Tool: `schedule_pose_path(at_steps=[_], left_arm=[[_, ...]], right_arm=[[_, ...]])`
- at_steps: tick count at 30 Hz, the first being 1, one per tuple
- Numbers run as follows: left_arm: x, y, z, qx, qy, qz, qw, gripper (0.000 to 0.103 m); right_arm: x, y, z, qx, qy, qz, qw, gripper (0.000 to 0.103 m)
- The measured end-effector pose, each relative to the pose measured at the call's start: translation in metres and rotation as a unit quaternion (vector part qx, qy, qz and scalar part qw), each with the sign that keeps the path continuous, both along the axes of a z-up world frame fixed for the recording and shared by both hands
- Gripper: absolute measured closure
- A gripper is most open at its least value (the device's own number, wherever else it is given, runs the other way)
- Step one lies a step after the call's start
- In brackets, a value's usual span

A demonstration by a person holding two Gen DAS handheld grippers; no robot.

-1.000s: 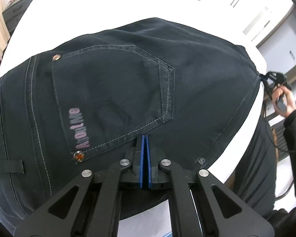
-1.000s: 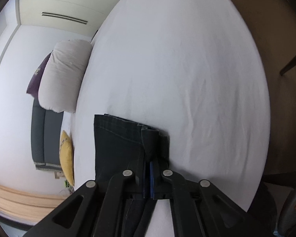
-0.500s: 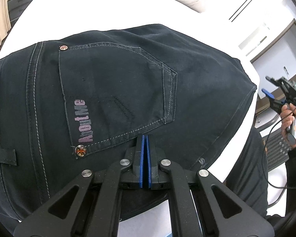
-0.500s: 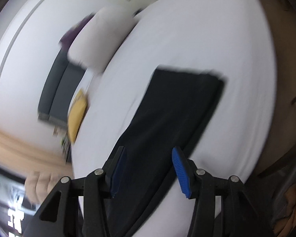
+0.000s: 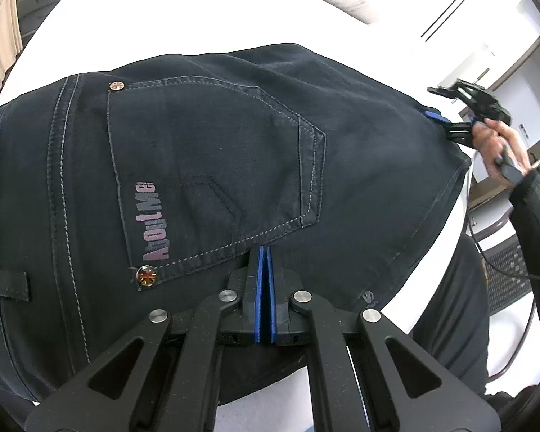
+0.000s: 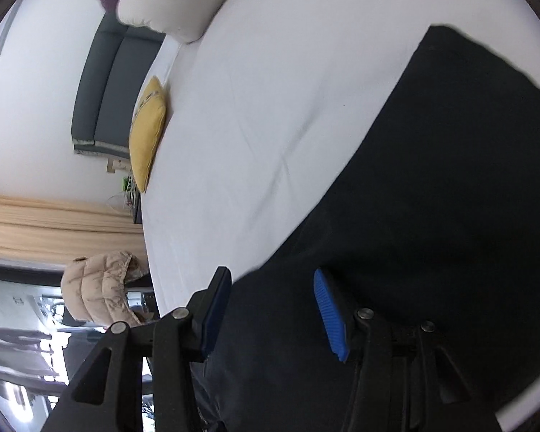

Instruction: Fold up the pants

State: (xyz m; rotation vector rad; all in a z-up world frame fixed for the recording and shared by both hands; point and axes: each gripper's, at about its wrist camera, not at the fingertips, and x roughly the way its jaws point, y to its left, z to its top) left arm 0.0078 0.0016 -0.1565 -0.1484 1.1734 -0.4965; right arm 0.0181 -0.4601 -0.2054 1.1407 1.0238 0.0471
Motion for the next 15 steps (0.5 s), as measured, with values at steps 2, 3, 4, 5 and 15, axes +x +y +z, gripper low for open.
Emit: schedule_pose_path(at_steps=[2, 3, 4, 5, 15], left_arm=[[0.001, -0.001, 0.0, 0.002, 0.002, -0.001, 1.0, 0.101], [0.002, -0.001, 0.0, 0.002, 0.002, -0.001, 1.0, 0.101], [0.002, -0.002, 0.0, 0.003, 0.003, 0.0, 1.0, 0.101], [0.002, -0.002, 0.0, 0.003, 0.003, 0.0, 1.0, 0.101], [-0.002, -0.007, 0.0, 0.011, -0.007, 0.002, 0.9999, 0.101]], right_arm=[[0.008, -0.013, -0.014, -0.006, 0.013, -0.023, 1.0, 0.06], [0.008, -0.021, -0.019, -0.023, 0.019, -0.039, 0.999, 0.081], [0.004, -0.039, -0.024, -0.052, 0.024, -0.082, 0.995, 0.1], [-0.001, -0.054, -0.028, -0.064, 0.019, -0.114, 0.991, 0.103], [-0.034, -0.044, 0.034, -0.094, -0.079, -0.113, 0.986, 0.061]])
